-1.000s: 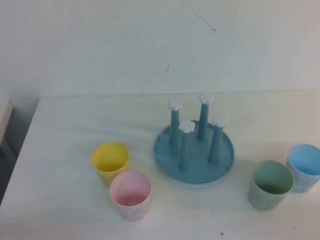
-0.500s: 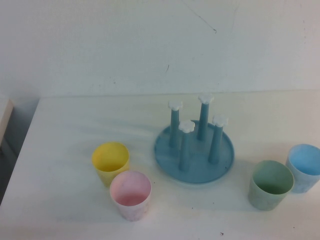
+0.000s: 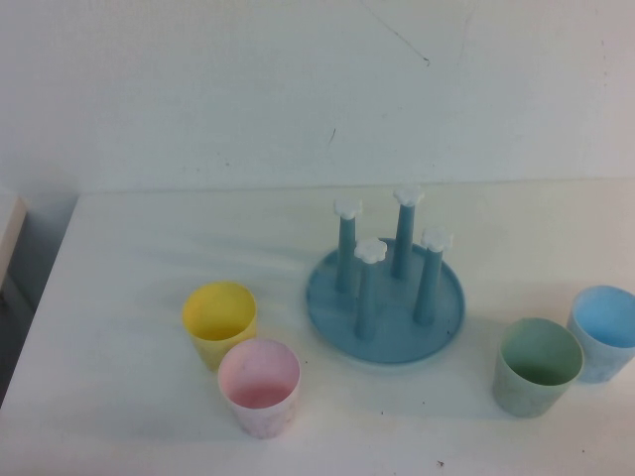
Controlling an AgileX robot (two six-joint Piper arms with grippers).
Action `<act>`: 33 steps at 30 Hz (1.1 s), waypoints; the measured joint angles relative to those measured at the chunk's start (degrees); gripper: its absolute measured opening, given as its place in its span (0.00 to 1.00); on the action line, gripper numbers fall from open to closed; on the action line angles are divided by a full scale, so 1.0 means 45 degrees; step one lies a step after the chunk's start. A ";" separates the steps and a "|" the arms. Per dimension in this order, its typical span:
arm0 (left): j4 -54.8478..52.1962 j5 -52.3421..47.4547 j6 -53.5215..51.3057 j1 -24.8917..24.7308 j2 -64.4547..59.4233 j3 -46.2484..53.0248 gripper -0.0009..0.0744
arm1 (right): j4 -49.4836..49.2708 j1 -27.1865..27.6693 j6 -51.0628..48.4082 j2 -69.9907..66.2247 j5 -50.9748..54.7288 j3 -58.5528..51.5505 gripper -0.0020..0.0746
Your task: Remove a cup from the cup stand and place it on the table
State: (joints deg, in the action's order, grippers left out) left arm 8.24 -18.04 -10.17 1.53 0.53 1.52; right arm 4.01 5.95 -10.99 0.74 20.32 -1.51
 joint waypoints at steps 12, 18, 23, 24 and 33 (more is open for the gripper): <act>0.0338 -0.0077 0.0236 0.0840 0.0000 0.0000 0.01 | 0.0000 0.0000 0.0000 0.0000 0.0000 0.0000 0.02; 0.0338 -0.0077 0.0266 0.0840 0.0000 0.0000 0.01 | 0.0000 0.0000 0.0021 0.0000 0.0000 0.0000 0.02; 0.0368 -0.0077 0.0266 0.0840 0.0004 0.0000 0.01 | 0.0000 0.0000 0.0021 0.0000 0.0000 0.0000 0.02; 0.0368 -0.0077 0.0266 0.0840 0.0004 0.0000 0.01 | 0.0000 0.0000 0.0021 0.0000 0.0000 0.0000 0.02; 0.0368 -0.0077 0.0321 0.0840 0.0004 0.0000 0.01 | 0.0000 0.0000 0.0021 0.0000 0.0000 0.0000 0.02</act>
State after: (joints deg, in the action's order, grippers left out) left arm 9.89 -18.38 -8.72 5.30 0.54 1.52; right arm 4.01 5.95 -10.89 0.74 20.32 -1.51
